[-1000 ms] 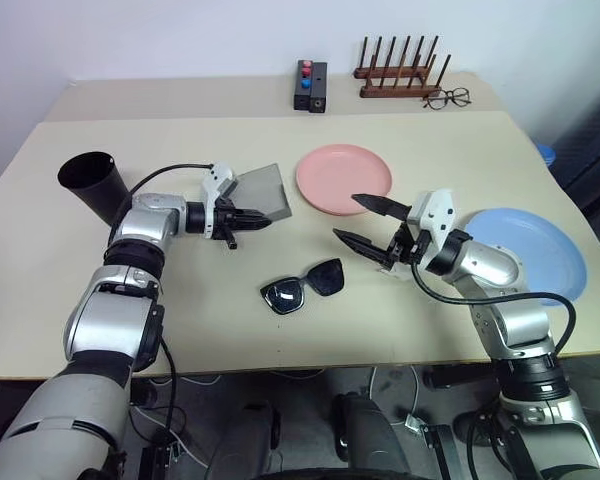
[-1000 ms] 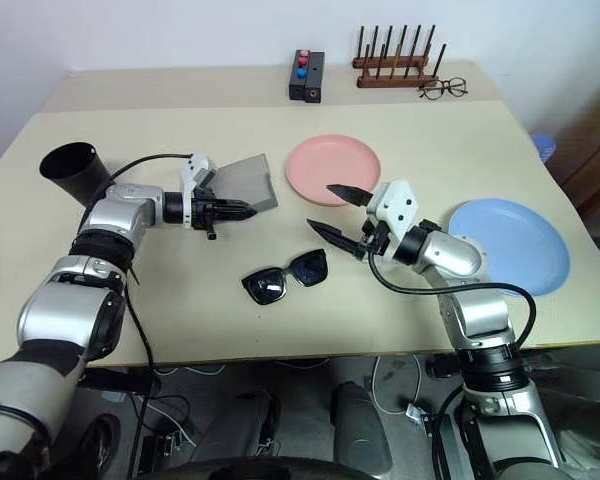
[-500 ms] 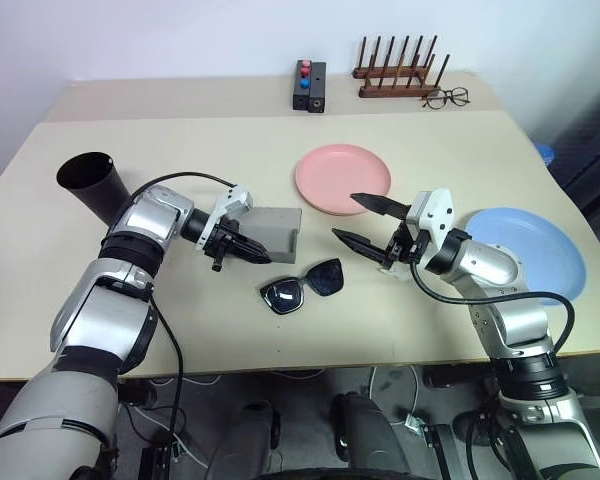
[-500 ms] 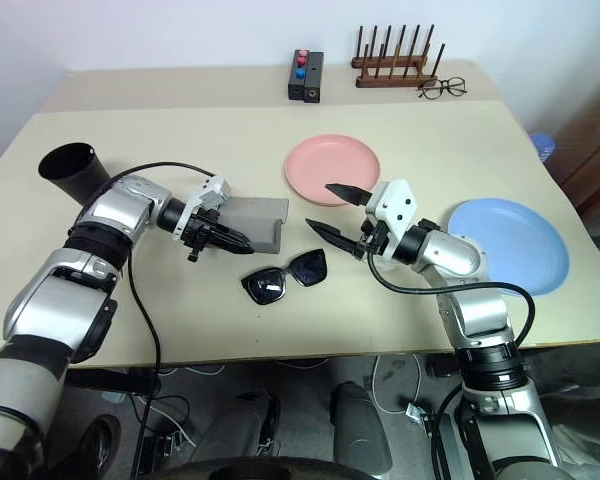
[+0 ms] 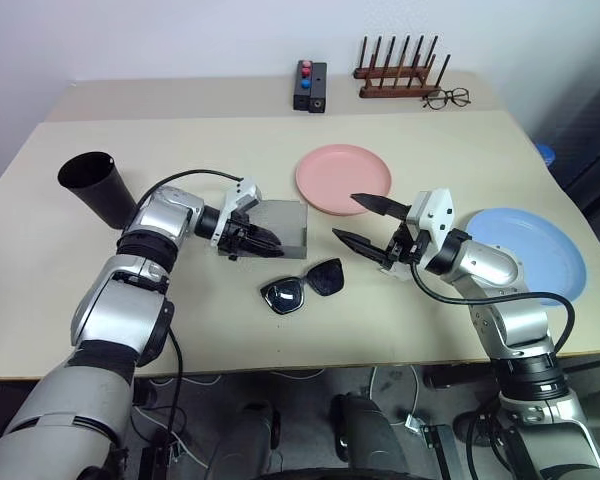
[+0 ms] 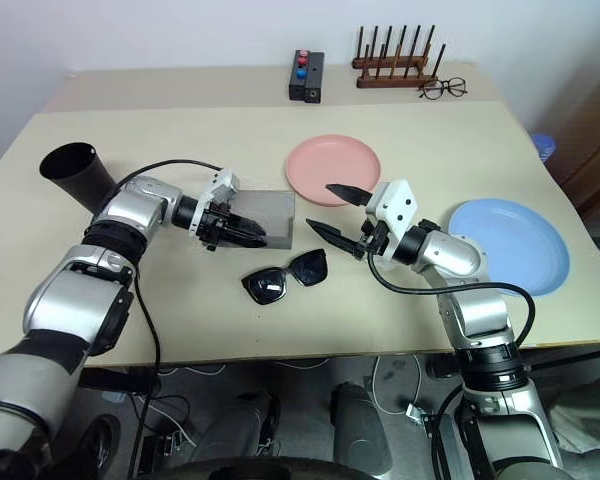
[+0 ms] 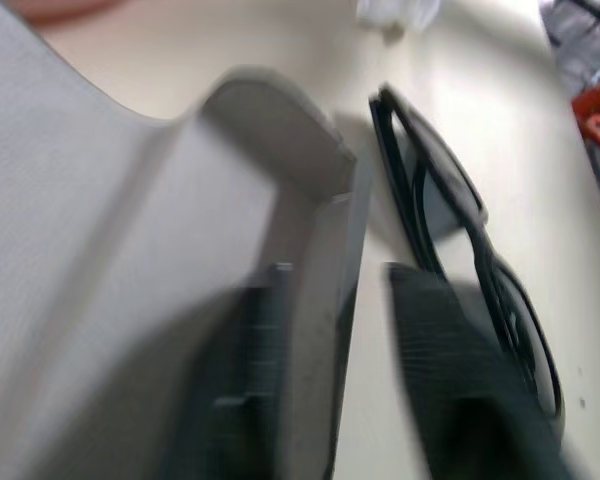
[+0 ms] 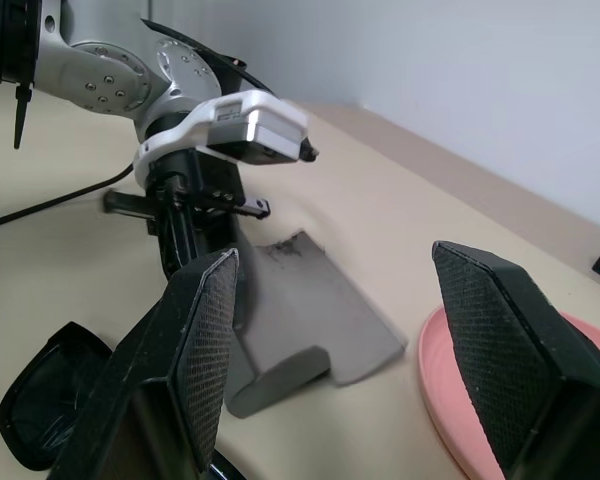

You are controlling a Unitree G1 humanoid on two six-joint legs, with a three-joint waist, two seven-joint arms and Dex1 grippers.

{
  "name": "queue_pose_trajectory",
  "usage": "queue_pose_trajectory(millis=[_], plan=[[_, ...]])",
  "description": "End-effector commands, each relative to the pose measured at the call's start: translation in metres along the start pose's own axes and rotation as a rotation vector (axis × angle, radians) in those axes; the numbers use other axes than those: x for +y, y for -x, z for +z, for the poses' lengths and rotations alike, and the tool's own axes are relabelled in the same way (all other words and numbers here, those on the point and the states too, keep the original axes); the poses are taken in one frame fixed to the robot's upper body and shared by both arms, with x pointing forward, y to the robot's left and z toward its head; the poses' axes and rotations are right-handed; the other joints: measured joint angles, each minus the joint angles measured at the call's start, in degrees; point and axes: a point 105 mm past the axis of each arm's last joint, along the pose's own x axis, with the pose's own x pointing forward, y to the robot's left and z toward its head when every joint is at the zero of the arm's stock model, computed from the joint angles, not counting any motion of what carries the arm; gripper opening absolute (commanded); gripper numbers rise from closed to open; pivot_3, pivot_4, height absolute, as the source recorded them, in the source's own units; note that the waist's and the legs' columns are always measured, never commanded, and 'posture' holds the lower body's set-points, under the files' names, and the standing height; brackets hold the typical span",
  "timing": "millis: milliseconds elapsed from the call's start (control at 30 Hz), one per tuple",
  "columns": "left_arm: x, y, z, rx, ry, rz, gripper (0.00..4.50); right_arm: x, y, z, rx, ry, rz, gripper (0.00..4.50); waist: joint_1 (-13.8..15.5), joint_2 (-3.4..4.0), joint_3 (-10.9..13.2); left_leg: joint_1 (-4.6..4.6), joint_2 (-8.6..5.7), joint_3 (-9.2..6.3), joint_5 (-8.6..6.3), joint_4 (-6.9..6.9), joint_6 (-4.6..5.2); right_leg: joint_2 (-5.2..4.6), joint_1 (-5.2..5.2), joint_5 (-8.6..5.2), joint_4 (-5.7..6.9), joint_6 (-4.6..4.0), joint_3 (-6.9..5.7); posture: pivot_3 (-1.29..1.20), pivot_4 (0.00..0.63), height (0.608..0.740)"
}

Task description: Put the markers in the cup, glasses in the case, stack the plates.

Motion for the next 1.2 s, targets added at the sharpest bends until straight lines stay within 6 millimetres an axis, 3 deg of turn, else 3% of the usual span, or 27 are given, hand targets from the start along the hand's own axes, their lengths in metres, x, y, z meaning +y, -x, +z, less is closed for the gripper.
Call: queue_pose_trajectory(millis=[33, 67, 200, 333, 433, 567, 733, 833, 1100, 1200], plan=[[0.002, 0.004, 0.015, -0.019, -0.087, 0.021, 3.56, -0.004, 0.0, 0.014, -0.04, 0.047, -0.007, 3.17, -0.1, 0.0, 0.0, 0.0, 0.0, 0.0, 0.01, 0.0, -0.02, 0.0, 0.0, 0.0, 0.0, 0.0, 0.0, 0.0, 0.15, 0.74], [0.002, 0.006, 0.021, -0.045, -0.097, 0.021, 4.05, -0.004, 0.0, 0.014, -0.039, 0.048, -0.005, 3.17, -0.1, 0.0, 0.0, 0.0, 0.0, 0.0, 0.02, 0.0, -0.03, 0.0, 0.0, 0.0, 0.0, 0.0, 0.0, 0.0, 0.15, 0.74], [-0.001, 0.019, 0.039, -0.125, -0.109, 0.007, 4.05, -0.004, 0.001, 0.017, -0.028, 0.077, 0.009, 3.17, 0.0, 0.0, 0.0, 0.0, 0.01, 0.0, 0.0, 0.0, 0.0, 0.0, -0.01, 0.0, 0.0, 0.0, 0.0, 0.0, 0.15, 0.74], [-0.003, 0.05, 0.059, -0.246, -0.166, 0.065, 4.05, 0.015, 0.001, 0.019, 0.12, 0.28, 0.199, 3.17, -0.2, 0.01, 0.0, -0.04, 0.0, 0.02, 0.0, 0.01, 0.01, 0.0, -0.06, 0.0, 0.01, 0.0, 0.0, 0.0, 0.15, 0.74], [-0.012, 0.074, 0.064, -0.325, -0.186, 0.08, 4.05, 0.018, -0.002, 0.022, 0.166, 0.359, 0.259, 3.17, -0.6, 0.01, 0.0, -0.09, 0.04, 0.03, 0.02, -0.02, -0.03, 0.03, -0.17, 0.0, 0.05, 0.01, 0.02, 0.0, 0.15, 0.74], [-0.026, 0.097, 0.049, -0.341, -0.298, 0.17, 4.05, 0.019, -0.007, 0.011, 0.24, 0.482, 0.317, 3.17, -1.2, 0.05, 0.0, -0.04, 0.06, 0.07, 0.13, -0.06, -0.23, 0.01, -0.14, 0.0, 0.04, 0.01, 0.09, 0.0, 0.15, 0.74], [-0.055, 0.115, 0.023, -0.343, -0.262, 0.186, 4.05, 0.036, -0.032, 0.009, 0.21, 0.489, 0.374, 3.17, -1.6, 0.02, 0.0, -0.1, 0.08, 0.07, 0.14, -0.05, -0.26, 0.0, -0.22, 0.0, 0.05, 0.0, 0.14, 0.0, 0.15, 0.74], [-0.068, 0.123, 0.009, -0.336, -0.273, 0.246, 4.05, 0.037, -0.041, -0.006, 0.306, 0.566, 0.44, 3.17, -1.5, 0.03, 0.0, -0.11, 0.08, 0.08, 0.14, -0.05, -0.27, -0.01, -0.25, 0.0, 0.06, -0.01, 0.15, 0.0, 0.15, 0.74], [-0.08, 0.124, -0.006, -0.368, -0.23, 0.338, 4.05, 0.04, -0.056, -0.017, 0.43, 0.636, 0.553, 3.17, -0.2, 0.04, 0.0, -0.1, 0.06, 0.11, 0.11, -0.04, -0.21, -0.03, -0.22, 0.0, 0.04, -0.02, 0.16, 0.0, 0.15, 0.74], [-0.083, 0.119, -0.009, -0.371, -0.226, 0.346, 4.05, 0.051, -0.059, -0.019, 0.456, 0.605, 0.583, 3.17, 0.0, 0.03, 0.0, -0.09, 0.07, 0.1, 0.12, -0.04, -0.24, -0.03, -0.22, 0.01, 0.03, -0.03, 0.16, 0.0, 0.15, 0.74]])
